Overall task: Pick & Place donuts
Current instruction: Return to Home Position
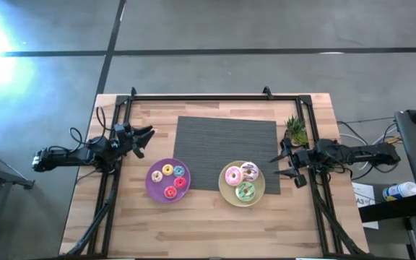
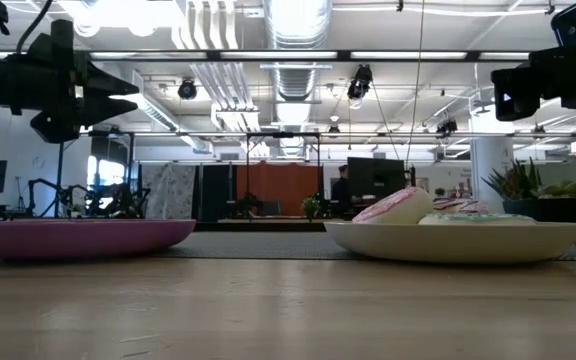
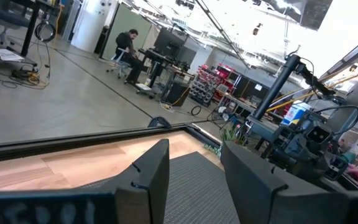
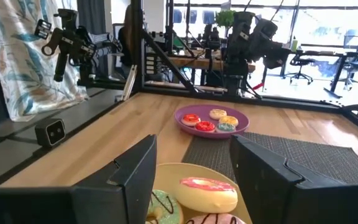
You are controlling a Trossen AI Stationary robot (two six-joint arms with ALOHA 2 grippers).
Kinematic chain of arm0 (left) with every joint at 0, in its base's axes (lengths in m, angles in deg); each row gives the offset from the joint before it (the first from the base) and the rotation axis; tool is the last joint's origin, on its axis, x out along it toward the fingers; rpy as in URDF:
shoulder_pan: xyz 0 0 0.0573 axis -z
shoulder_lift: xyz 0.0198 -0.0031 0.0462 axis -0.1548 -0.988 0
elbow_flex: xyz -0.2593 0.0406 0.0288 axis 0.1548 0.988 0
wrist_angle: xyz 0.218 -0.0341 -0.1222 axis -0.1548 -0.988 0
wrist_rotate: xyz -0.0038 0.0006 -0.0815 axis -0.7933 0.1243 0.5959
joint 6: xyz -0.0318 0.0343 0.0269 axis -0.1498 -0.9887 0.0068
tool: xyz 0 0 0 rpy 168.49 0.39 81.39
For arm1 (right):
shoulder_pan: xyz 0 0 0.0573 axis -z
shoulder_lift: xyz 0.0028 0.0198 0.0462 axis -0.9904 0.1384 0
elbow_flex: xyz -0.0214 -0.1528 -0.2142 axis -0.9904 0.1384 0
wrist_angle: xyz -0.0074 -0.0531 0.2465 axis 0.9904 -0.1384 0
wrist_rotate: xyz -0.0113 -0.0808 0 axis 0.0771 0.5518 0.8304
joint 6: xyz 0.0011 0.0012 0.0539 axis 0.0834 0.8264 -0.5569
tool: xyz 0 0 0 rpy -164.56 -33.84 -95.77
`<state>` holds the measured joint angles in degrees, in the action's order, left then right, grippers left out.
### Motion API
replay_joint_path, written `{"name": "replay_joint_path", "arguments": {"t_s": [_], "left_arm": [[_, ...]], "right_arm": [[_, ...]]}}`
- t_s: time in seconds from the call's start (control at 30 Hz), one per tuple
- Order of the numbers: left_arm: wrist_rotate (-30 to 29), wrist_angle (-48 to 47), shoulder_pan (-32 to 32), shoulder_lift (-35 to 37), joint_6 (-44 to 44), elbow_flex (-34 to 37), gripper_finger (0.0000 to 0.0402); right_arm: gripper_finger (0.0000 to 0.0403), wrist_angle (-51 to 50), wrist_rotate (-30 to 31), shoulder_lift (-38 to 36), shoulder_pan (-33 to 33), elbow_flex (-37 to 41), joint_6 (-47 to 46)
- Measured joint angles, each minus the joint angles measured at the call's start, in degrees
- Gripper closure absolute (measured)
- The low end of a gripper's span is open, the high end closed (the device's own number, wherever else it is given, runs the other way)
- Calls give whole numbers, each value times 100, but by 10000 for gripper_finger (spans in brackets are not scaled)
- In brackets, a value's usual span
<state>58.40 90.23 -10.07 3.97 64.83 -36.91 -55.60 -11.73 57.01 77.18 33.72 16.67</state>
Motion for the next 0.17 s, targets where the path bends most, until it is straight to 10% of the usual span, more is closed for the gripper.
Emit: {"name": "replay_joint_path", "arguments": {"t_s": [0.17], "left_arm": [[0,-1,0,0,0,0,278]], "right_arm": [[209,0,0,0,0,0,0]]}}
